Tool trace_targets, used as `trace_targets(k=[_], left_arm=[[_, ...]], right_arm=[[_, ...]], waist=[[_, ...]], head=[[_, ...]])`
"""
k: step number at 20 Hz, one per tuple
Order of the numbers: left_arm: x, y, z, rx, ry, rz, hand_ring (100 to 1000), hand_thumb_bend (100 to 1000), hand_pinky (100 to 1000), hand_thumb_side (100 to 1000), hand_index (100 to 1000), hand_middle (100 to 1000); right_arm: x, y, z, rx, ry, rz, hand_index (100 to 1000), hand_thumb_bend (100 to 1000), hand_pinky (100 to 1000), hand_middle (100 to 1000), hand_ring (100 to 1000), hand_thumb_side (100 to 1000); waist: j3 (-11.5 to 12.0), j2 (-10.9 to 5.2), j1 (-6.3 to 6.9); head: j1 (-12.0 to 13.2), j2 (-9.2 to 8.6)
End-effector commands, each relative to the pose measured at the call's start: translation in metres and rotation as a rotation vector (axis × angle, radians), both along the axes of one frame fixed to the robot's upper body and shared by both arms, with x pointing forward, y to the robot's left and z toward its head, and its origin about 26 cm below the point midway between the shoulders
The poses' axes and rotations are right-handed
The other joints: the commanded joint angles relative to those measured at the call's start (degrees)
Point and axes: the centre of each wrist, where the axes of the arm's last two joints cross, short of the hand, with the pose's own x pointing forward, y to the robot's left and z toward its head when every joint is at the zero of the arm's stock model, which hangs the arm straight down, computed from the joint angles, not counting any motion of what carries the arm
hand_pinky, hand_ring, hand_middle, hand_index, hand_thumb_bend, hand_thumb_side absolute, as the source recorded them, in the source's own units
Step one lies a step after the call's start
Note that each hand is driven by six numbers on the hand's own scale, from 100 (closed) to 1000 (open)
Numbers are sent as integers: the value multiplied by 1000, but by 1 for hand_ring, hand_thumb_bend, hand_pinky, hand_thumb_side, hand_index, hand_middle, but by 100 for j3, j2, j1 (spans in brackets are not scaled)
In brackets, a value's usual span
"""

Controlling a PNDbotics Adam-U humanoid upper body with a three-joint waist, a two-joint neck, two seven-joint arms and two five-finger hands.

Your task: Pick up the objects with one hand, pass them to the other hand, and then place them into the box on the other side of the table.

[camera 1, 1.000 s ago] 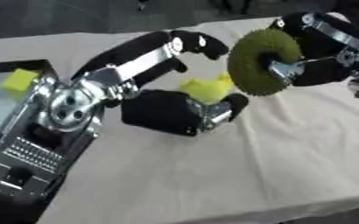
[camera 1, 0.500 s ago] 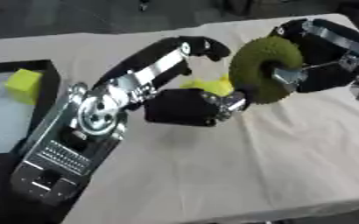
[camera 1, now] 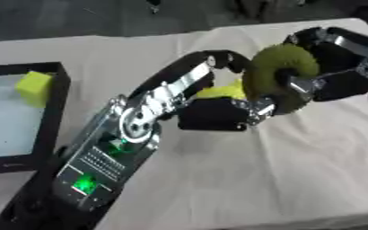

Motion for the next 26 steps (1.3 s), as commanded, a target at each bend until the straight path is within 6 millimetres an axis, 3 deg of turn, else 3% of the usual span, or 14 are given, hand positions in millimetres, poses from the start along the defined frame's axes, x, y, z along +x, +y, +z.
trace_targets(k=[1, 7, 12, 26], left_arm=[[0, -6, 1, 5, -32, 14, 994, 430, 880, 618, 897, 827], [5, -14, -7, 15, -54, 51, 994, 432, 880, 598, 901, 828], [-1, -7, 1, -31, -111, 74, 999, 426, 886, 554, 905, 832], [-2, -11, -2, -63, -66, 138, 1000, 426, 898, 562, 910, 839]], right_arm=[[-2, 1, 15, -21, -21, 31, 495, 100, 476, 330, 360, 100], [-2, 0, 17, -25, -11, 37, 494, 100, 473, 329, 359, 100], [-3, -2, 13, -29, 0, 13, 492, 100, 471, 328, 357, 100], [-3, 0, 6, -38, 6, 35, 489, 100, 465, 325, 354, 100]], waist=[[-7, -64, -99], [-28, -64, -96], [-13, -54, -66], [-21, -51, -75]], head=[[31, -57], [64, -70], [41, -80], [53, -67]])
